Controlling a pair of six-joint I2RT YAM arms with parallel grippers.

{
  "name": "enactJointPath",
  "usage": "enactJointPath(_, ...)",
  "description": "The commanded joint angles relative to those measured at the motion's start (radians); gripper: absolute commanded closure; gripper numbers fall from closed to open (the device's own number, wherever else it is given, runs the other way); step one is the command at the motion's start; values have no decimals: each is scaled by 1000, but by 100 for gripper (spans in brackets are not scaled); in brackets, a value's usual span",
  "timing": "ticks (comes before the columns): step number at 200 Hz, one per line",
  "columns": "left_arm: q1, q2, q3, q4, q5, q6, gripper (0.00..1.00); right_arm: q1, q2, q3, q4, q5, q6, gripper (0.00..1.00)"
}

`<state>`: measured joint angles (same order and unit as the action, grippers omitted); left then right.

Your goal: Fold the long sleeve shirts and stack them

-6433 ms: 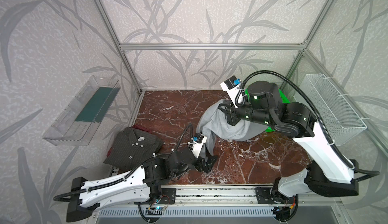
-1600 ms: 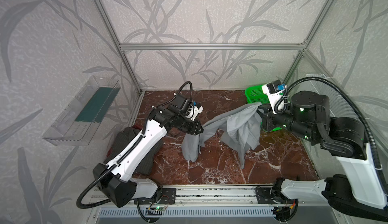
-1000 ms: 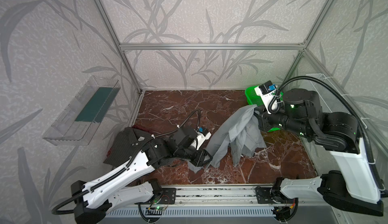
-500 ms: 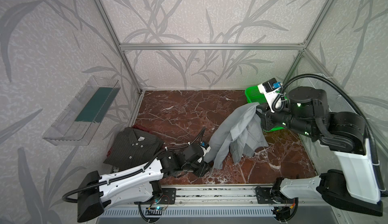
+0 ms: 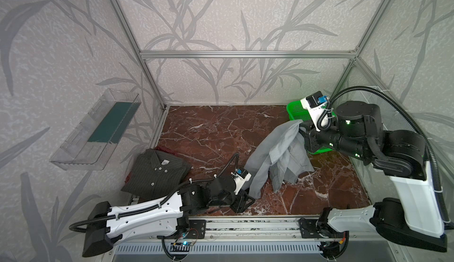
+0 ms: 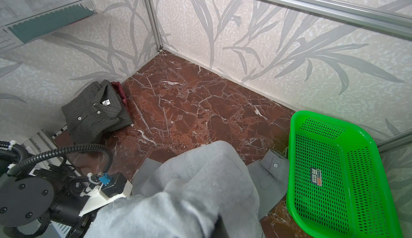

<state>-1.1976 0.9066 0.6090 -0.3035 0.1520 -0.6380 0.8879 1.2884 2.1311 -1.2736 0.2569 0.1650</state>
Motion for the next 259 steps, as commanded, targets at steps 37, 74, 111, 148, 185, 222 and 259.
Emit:
enactJointPath(37, -2, 58, -9, -12, -116, 42, 44, -5, -5, 33, 14, -10, -4, 100)
enactJointPath(74, -2, 92, -24, 68, -73, 20, 45, -4, -11, 33, 14, -7, -3, 100)
enactJointPath(111, -2, 150, -58, 189, -30, -12, 54, -5, -11, 26, 27, -1, -1, 100)
enactJointPath(148, 0, 152, -17, 109, -79, 15, 80, -5, -17, 28, 29, 37, -15, 100)
enactJointPath(185, 116, 42, 131, -194, -187, 142, 100, -85, -34, -66, 102, 38, -48, 100)
enactJointPath(222, 472, 64, 407, -455, -198, 309, 100, -258, 72, 34, 138, -67, -36, 100)
enactJointPath(259, 717, 266, 776, -529, -385, 462, 100, -391, 304, 384, 132, -197, 24, 100)
